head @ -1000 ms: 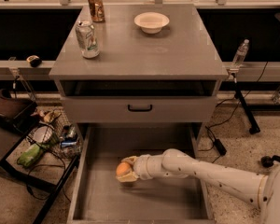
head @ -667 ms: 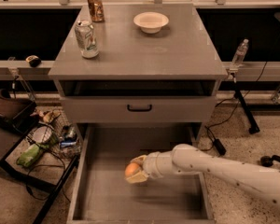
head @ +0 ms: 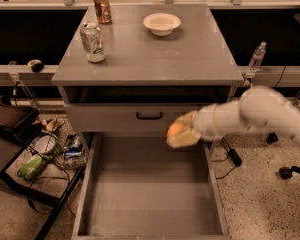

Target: Pick orange from middle drawer and place on counter

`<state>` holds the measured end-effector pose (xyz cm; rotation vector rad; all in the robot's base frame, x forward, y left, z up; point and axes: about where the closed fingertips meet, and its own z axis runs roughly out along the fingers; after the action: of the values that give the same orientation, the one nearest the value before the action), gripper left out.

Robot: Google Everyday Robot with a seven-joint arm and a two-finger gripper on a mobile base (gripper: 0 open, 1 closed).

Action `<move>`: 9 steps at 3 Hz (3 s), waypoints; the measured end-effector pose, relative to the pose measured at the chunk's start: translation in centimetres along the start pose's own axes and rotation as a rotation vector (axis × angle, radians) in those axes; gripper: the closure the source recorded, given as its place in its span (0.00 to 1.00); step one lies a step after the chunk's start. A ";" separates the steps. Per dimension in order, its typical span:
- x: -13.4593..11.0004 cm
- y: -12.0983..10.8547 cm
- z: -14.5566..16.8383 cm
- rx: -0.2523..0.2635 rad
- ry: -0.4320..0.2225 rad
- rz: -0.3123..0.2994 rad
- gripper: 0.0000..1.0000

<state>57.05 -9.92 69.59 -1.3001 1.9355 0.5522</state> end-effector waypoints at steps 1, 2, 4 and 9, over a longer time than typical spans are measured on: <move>-5.6 -3.9 -7.7 0.063 0.013 0.002 1.00; -10.1 -7.9 -13.9 0.188 -0.007 0.033 1.00; -13.1 -16.6 -15.2 0.426 -0.105 0.165 1.00; -11.7 -21.8 -9.0 0.454 -0.153 0.253 0.61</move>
Offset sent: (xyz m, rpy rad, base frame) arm 0.0909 -0.1153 0.2733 -0.0124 -0.2082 -0.3496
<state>76.69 -17.72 85.34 -0.7156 1.9605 0.2950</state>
